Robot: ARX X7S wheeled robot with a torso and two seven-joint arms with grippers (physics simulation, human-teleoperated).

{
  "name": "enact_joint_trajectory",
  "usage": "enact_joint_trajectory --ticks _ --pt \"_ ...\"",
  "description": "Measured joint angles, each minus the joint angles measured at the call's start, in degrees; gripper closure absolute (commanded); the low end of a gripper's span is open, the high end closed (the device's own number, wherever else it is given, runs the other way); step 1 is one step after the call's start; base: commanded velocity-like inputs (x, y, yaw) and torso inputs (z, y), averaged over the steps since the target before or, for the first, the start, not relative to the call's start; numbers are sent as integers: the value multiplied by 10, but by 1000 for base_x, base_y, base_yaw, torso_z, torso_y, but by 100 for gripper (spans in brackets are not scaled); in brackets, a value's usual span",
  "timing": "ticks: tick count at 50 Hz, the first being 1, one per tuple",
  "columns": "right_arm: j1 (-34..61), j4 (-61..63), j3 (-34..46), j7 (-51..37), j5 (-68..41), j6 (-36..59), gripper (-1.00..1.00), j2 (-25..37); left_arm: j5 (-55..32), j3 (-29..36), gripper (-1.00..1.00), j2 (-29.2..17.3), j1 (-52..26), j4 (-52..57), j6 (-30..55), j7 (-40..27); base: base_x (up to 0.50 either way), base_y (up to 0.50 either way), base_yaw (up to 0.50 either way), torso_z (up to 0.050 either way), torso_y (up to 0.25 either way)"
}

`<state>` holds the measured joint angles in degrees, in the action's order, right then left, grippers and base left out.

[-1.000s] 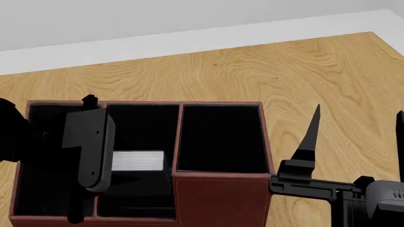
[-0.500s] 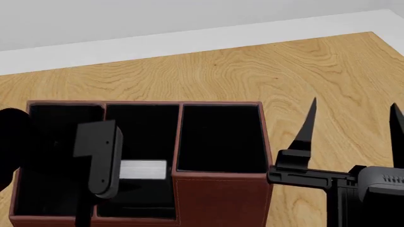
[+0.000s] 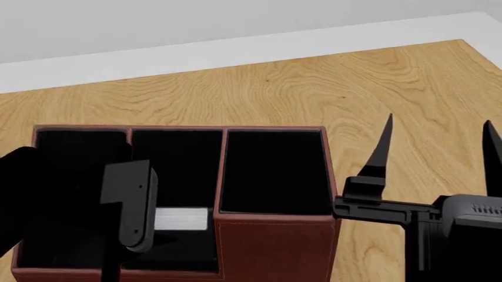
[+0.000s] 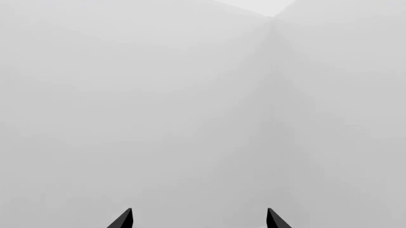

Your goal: Pick up the book and place it in the back compartment of the caddy.

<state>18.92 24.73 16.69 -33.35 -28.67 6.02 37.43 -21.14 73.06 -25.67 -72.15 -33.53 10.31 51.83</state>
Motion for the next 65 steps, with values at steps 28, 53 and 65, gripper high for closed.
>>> enact_joint_trajectory --ticks 28,53,65 --pt "8 -15 8 6 6 -2 -100 -8 25 5 100 45 17 -118 -73 -3 0 0 0 0 1" --pt "5 -16 10 7 8 -5 -100 -8 46 11 100 84 29 -212 -139 -10 0 0 0 0 1" --pt "6 -21 13 11 9 -5 -100 -10 60 15 100 116 35 -293 -193 -14 0 0 0 1 1"
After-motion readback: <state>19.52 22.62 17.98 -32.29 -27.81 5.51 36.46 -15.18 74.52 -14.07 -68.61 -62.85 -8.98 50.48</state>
